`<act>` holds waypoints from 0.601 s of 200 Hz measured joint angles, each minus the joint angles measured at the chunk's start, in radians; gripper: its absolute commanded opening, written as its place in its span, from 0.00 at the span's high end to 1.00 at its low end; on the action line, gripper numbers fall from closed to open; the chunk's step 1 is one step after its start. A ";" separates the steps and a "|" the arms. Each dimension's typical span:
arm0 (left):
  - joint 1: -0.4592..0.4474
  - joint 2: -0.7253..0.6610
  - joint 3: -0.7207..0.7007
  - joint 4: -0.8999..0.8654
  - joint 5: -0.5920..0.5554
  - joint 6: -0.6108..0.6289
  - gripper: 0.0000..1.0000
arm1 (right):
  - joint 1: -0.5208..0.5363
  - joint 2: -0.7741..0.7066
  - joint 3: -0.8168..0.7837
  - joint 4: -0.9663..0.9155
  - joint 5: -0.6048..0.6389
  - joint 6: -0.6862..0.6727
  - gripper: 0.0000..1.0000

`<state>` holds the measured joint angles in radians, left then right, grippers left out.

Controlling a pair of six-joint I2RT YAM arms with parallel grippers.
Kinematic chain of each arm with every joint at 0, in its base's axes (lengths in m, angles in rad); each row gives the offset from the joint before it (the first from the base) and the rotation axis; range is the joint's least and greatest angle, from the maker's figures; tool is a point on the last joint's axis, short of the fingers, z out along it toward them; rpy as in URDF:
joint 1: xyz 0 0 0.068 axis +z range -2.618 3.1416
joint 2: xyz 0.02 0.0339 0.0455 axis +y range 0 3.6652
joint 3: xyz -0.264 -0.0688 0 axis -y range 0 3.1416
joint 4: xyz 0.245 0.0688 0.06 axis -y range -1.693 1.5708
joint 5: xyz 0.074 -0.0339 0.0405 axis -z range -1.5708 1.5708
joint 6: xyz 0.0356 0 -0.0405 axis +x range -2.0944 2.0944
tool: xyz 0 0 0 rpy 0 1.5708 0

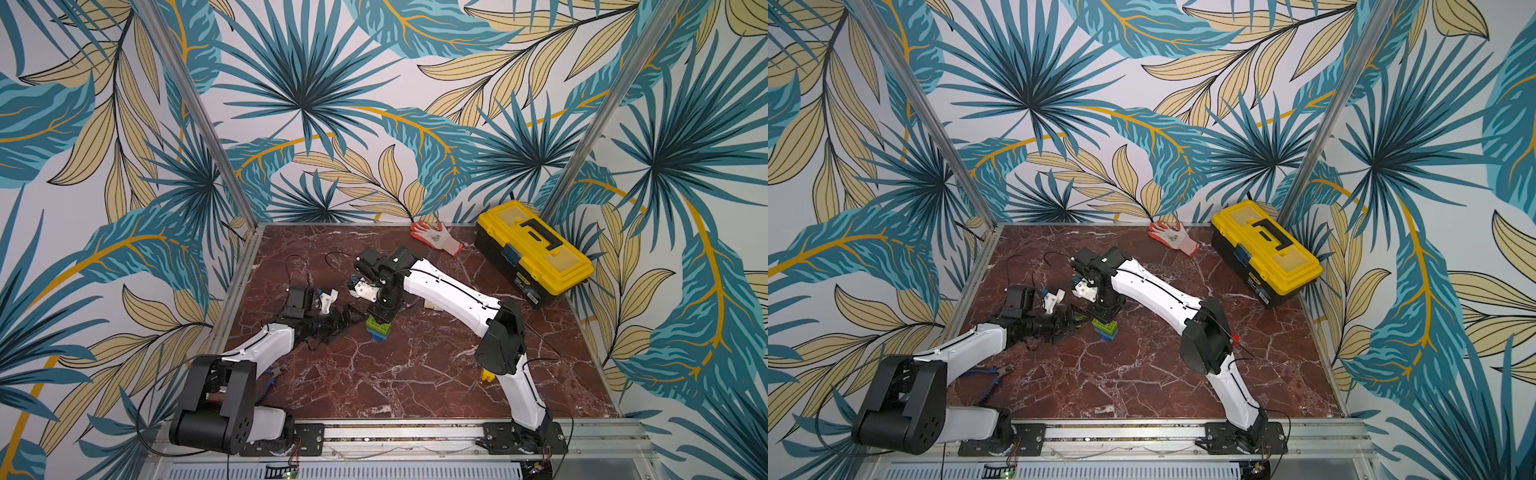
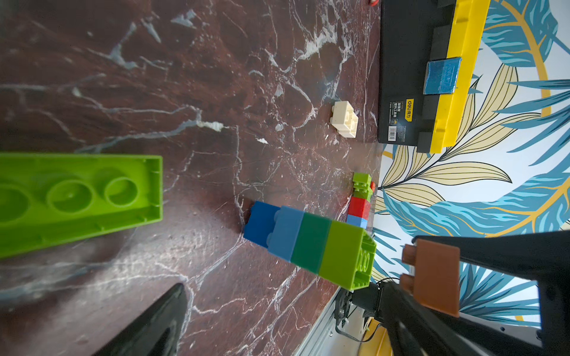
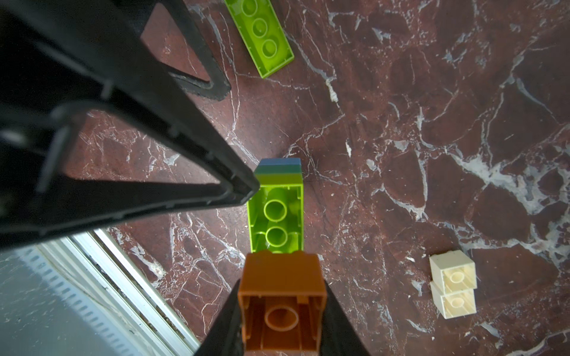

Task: Assemble a carrot with lego
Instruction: Assemble the lego brick with the lego brick.

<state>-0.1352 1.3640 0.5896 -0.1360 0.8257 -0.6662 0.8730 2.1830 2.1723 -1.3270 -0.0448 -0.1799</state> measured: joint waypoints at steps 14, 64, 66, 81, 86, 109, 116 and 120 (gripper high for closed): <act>-0.002 0.010 0.000 0.004 0.002 0.000 0.00 | 0.000 0.004 0.007 -0.013 0.004 -0.005 0.67; -0.009 0.034 0.000 0.016 0.006 0.001 0.00 | 0.000 0.038 0.021 -0.032 0.014 -0.015 0.67; -0.010 0.035 0.000 0.016 0.006 0.001 0.00 | 0.000 0.039 0.022 -0.033 0.014 -0.016 0.67; -0.013 0.041 0.000 0.019 0.006 0.001 0.00 | 0.000 0.050 0.026 -0.036 0.014 -0.016 0.67; -0.014 0.043 0.000 0.020 0.008 0.002 0.00 | 0.000 0.054 0.027 -0.037 0.014 -0.016 0.67; -0.019 0.058 0.000 0.021 0.008 0.003 0.00 | 0.000 0.069 0.046 -0.040 0.014 -0.019 0.66; -0.021 0.064 0.000 0.021 0.008 0.003 0.00 | 0.000 0.071 0.050 -0.041 0.014 -0.019 0.67; -0.021 0.068 0.000 0.022 0.010 0.003 0.00 | 0.000 0.071 0.051 -0.042 0.014 -0.019 0.67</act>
<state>-0.1558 1.4322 0.5896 -0.1143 0.8352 -0.6632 0.8730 2.2539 2.2238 -1.3685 -0.0311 -0.1993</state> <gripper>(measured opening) 0.997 0.343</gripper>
